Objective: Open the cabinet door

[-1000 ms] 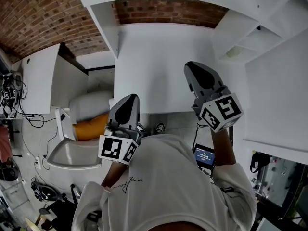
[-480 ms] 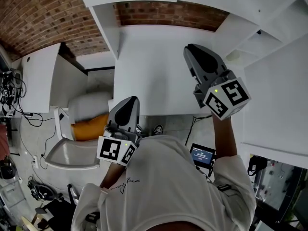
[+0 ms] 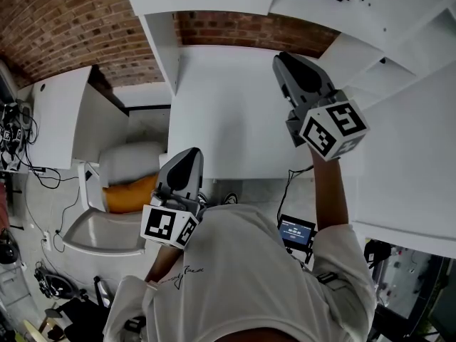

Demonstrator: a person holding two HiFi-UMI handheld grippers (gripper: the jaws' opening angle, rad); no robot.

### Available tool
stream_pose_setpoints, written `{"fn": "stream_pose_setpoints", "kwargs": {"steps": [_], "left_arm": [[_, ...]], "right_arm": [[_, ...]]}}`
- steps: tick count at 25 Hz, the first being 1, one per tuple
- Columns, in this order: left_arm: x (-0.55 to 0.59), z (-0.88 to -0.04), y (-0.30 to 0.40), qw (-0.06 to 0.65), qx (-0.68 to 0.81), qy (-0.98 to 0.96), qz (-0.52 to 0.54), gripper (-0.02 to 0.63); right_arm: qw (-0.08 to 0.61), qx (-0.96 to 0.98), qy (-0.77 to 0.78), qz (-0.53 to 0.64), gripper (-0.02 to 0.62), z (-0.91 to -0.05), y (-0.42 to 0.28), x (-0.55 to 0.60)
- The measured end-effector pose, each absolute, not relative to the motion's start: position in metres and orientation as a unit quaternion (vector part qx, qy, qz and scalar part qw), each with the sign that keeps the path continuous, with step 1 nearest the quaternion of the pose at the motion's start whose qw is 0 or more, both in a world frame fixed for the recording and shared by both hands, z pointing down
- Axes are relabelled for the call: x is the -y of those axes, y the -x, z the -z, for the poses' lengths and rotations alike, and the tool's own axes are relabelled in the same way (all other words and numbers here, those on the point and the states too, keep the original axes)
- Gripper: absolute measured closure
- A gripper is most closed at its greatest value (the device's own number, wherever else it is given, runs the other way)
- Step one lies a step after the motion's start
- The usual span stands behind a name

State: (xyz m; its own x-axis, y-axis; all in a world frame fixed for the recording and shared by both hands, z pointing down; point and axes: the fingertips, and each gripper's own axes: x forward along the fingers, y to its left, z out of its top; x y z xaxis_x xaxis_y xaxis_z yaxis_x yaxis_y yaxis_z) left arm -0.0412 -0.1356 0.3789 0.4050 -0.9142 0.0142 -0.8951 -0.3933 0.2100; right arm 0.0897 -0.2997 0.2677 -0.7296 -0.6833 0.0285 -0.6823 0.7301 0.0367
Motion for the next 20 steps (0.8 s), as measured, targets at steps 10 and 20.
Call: {"fn": "stream_pose_setpoints", "kwargs": {"steps": [10, 20], "left_arm": [[0.144, -0.375, 0.052, 0.09, 0.554, -0.825, 0.063, 0.589], [0.147, -0.378, 0.067, 0.094, 0.568, -0.815, 0.059, 0.589]], "right_arm": [[0.014, 0.925, -0.38, 0.018, 0.494, -0.252, -0.088, 0.342], [0.009, 0.922, -0.387, 0.0, 0.479, -0.253, -0.079, 0.375]]}}
